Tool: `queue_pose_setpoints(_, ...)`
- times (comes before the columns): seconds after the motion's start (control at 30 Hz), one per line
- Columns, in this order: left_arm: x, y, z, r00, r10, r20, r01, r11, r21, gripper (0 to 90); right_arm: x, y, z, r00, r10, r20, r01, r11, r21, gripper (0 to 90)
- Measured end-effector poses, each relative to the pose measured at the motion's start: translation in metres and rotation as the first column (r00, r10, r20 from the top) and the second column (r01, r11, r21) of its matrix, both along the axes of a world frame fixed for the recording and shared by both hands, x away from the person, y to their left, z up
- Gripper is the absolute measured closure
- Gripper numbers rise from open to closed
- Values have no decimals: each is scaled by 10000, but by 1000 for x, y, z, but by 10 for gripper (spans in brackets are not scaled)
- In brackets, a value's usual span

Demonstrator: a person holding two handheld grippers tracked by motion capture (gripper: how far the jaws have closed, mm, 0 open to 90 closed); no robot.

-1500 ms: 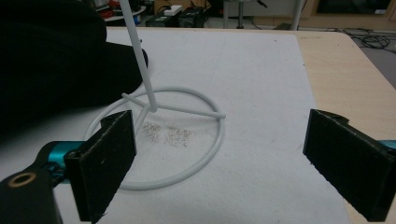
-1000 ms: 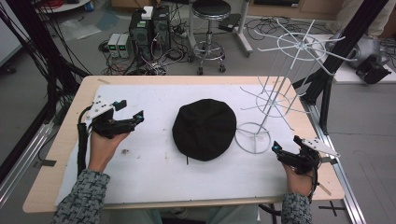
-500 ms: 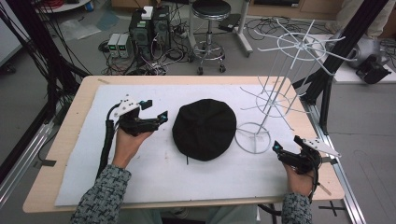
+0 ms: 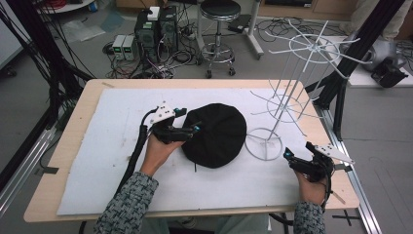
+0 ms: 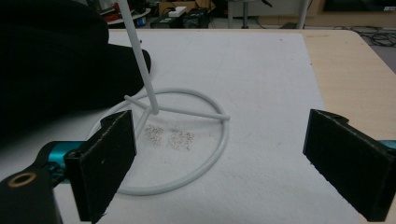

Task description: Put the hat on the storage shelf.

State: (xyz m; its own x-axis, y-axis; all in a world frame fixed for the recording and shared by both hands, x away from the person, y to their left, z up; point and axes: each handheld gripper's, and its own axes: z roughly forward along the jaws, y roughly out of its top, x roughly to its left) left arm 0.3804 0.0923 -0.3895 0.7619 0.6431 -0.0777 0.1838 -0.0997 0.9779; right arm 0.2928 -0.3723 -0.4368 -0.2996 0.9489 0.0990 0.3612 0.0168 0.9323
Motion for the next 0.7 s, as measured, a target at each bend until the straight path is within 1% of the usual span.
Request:
queue_pose_setpoints(0.07,-1,-10,-2,9997,-228,-10,228,9997,35,201,0,0,0,10000,9,29,-9,10000,-16,86)
queue_pose_setpoints(0.13,-1,-13,-2,9995,-319,-20,319,9995,20,201,0,0,0,10000,14,14,-14,10000,-6,85)
queue_pose_setpoints(0.17,-1,-20,-3,9989,-472,-39,472,9988,116,201,0,0,0,10000,10,13,-10,10000,-38,86)
queue_pose_setpoints(0.2,-2,-23,-4,9984,-562,-59,562,9983,119,201,0,0,0,10000,15,-26,-15,10000,-9,86)
queue_pose_setpoints(0.23,-2,-23,-4,9984,-562,-59,562,9983,119,201,0,0,0,10000,15,-26,-15,10000,-9,86)
queue_pose_setpoints(0.33,-2,-33,-7,9972,-743,-41,744,9969,261,201,0,1,0,10000,24,-38,-24,10000,-28,86)
queue_pose_setpoints(0.37,-2,-38,-9,9972,-742,-88,744,9967,323,202,0,1,0,10000,23,-28,-24,10000,-12,86)
queue_pose_setpoints(0.43,-1,-40,-10,9973,-725,-109,728,9967,372,205,0,1,0,10000,24,-26,-24,10000,-12,85)
queue_pose_setpoints(0.5,0,-43,-13,9974,-703,-150,710,9959,553,213,0,0,0,10000,29,-27,-29,10000,-21,86)
queue_pose_setpoints(0.53,0,-44,-15,9974,-700,-179,710,9955,628,239,0,0,0,10000,20,-12,-20,10000,4,85)
queue_pose_setpoints(0.57,1,-45,-15,9972,-722,-194,734,9950,680,239,0,0,0,10000,20,-12,-20,10000,4,85)
queue_pose_setpoints(0.6,1,-46,-16,9968,-770,-216,785,9938,788,261,0,0,0,10000,-4,-33,4,10000,14,86)
queue_pose_setpoints(0.63,1,-46,-17,9969,-762,-199,777,9928,910,261,0,0,0,10000,-4,-33,4,10000,14,86)
queue_pose_setpoints(0.67,1,-48,-19,9971,-732,-196,749,9913,1085,294,0,0,0,10000,3,-33,-3,10000,24,86)
queue_pose_setpoints(0.7,1,-48,-19,9971,-732,-196,749,9913,1085,307,0,0,0,10000,2,-34,-1,10000,24,86)
